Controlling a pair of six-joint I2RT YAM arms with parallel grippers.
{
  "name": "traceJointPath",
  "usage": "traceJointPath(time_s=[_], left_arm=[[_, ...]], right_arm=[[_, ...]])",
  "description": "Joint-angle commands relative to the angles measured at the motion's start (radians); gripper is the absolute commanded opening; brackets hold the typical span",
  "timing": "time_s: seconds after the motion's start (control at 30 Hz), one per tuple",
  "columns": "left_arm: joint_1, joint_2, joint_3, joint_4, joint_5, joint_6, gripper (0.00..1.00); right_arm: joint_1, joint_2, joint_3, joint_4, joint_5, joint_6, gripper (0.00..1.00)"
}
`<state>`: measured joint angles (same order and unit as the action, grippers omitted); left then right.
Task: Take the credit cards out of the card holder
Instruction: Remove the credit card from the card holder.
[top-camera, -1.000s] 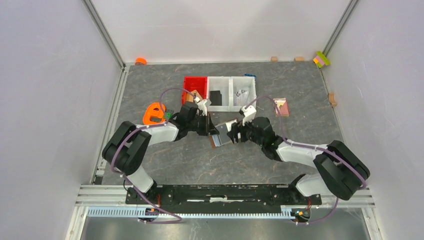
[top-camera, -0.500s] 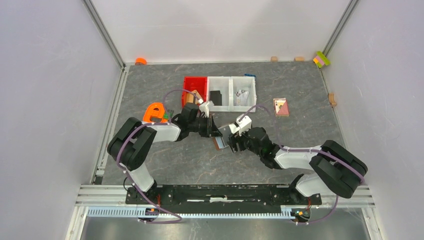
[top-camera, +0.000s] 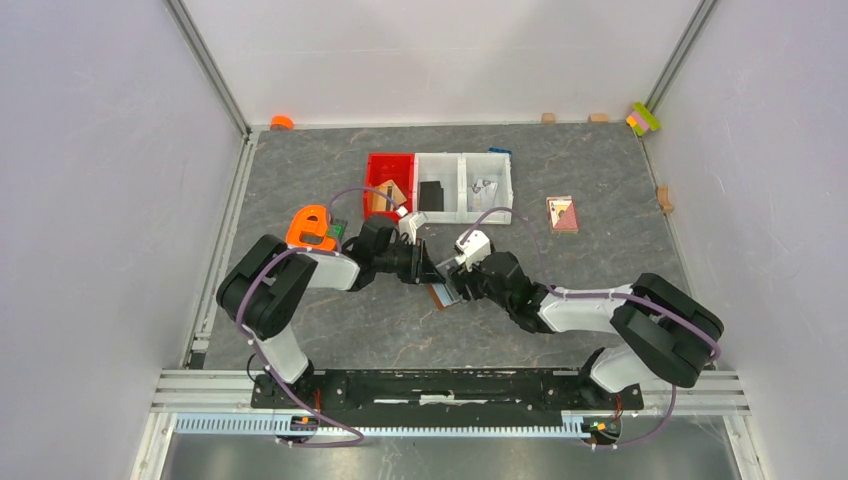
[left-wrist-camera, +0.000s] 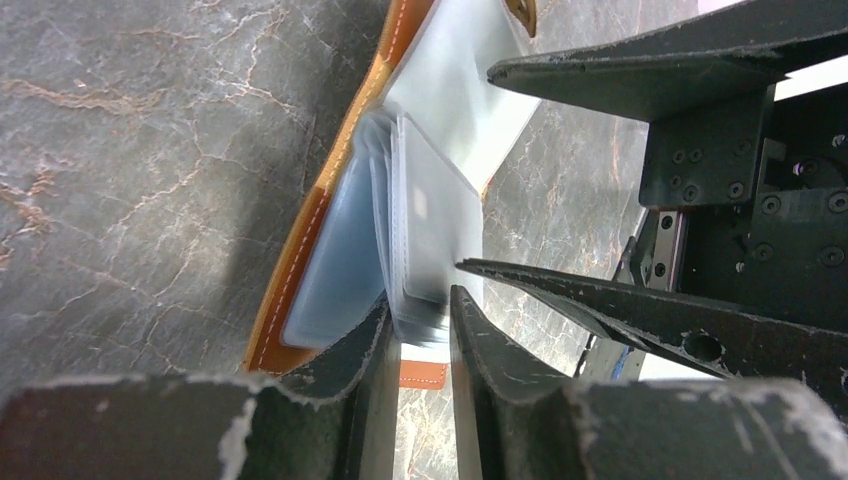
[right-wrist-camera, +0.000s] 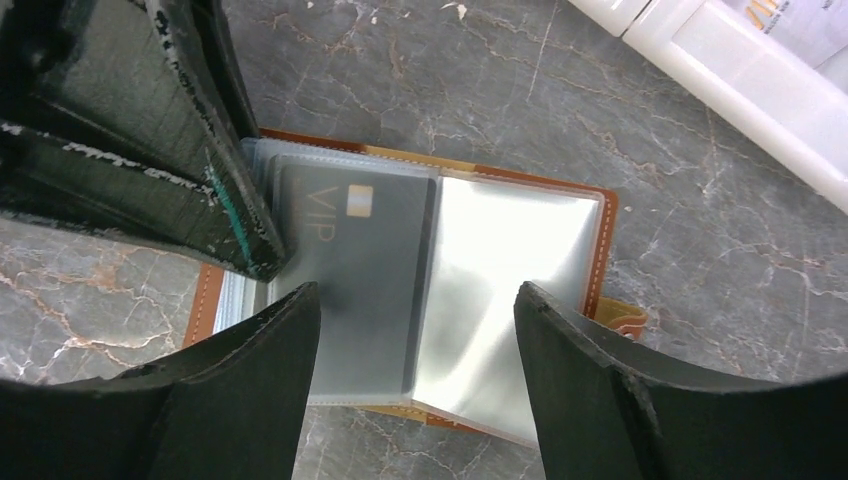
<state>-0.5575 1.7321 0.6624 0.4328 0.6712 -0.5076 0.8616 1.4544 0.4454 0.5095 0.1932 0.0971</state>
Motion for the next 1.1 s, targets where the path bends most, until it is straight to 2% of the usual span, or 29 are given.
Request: traceJointPath(time_s=[0.0,0.27,0.43,0.5,0.63,0.7,0.77,0.87,1.0,1.07], left_arm=[[-0.001,-0.02,0.002,0.064,0.056,-0.016,0.31],[-0.002,-0.017,-0.011,0.123,0.081,-0.041,0.3],[-0.002,-0.017,-0.012,0.132,0.081,-0.044,0.15],[-0.001,-0.017,-0.013,0.133,0.082,-0.045,0.13],[-0.001,-0.017,-0.011,0.129,0.081,-0.045,0.13],[-0.002,-0.019,-0.011,0.123,0.073,-0.043,0.13],[-0.001,-0.02,-0.012,0.115,0.069,-0.039,0.13],[-0.001,-0.018,-0.01,0.113,0.07,-0.038,0.13],[-0.001,-0.013,-0.002,0.103,0.069,-0.036,0.13],[-0.001,-0.012,0.0,0.098,0.061,-0.036,0.11]], right_arm=[[0.005,-0.005,0.047,-0.075,0.051,-0.033,0.76],[0.031,-0.023,0.047,-0.089,-0.092,-0.034,0.78],[0.036,-0.017,0.048,-0.096,-0.099,-0.032,0.77],[0.037,-0.008,0.053,-0.107,-0.076,-0.031,0.75],[0.037,-0.015,0.054,-0.127,0.014,-0.023,0.67],[0.037,-0.035,0.042,-0.116,0.016,-0.018,0.58],[0.037,-0.052,0.031,-0.106,0.015,-0.015,0.46],[0.037,-0.054,0.033,-0.111,0.028,-0.016,0.36],[0.037,-0.051,0.036,-0.111,0.012,-0.016,0.32],[0.036,-0.06,0.031,-0.102,-0.001,-0.016,0.24]])
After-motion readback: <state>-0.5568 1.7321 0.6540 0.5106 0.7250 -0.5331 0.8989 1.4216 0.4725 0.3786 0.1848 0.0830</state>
